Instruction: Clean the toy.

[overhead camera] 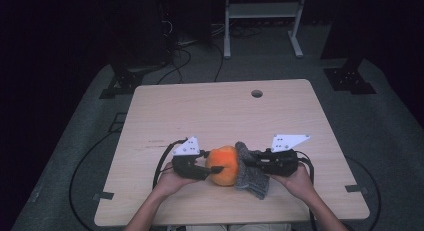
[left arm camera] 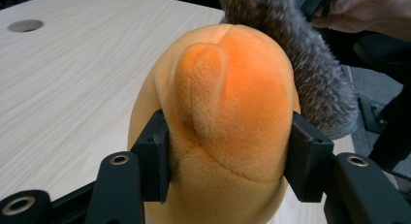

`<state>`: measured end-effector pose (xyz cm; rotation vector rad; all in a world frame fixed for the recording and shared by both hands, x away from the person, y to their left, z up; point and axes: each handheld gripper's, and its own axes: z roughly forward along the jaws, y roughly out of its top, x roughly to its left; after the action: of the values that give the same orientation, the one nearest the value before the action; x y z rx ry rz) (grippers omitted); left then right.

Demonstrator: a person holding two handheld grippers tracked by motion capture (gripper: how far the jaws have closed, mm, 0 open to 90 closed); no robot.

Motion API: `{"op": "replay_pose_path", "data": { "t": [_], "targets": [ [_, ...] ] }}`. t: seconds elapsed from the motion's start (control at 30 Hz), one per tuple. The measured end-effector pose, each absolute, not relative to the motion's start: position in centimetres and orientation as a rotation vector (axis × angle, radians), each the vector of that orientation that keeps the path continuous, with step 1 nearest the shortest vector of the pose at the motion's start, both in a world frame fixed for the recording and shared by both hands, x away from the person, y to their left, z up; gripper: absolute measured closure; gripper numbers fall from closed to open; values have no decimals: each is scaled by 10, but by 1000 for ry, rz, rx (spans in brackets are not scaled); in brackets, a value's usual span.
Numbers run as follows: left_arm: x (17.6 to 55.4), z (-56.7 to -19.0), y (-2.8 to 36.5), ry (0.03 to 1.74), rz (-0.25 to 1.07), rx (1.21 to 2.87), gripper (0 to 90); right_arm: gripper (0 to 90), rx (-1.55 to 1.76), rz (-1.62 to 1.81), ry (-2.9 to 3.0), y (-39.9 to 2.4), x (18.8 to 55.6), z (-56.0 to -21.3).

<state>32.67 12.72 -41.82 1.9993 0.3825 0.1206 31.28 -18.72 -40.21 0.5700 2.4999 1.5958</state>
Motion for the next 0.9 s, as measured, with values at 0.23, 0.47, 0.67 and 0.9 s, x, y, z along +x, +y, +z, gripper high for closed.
{"op": "replay_pose_path", "data": {
  "t": [0.23, 0.47, 0.67, 0.9],
  "targets": [
    [324, -422, 129, 392, 139, 1984, 440, 790, 618, 1549, 2542, -198, 308, -417],
    [316, -421, 115, 340, 181, 2017, 441, 791, 508, 1584, 2479, -181, 309, -382],
    [317, -424, 116, 349, 176, 2020, 440, 794, 586, 1537, 2528, -190, 314, -410],
    [309, -423, 106, 275, 232, 2044, 433, 794, 581, 1551, 2509, -200, 302, -404]
  ]
}}
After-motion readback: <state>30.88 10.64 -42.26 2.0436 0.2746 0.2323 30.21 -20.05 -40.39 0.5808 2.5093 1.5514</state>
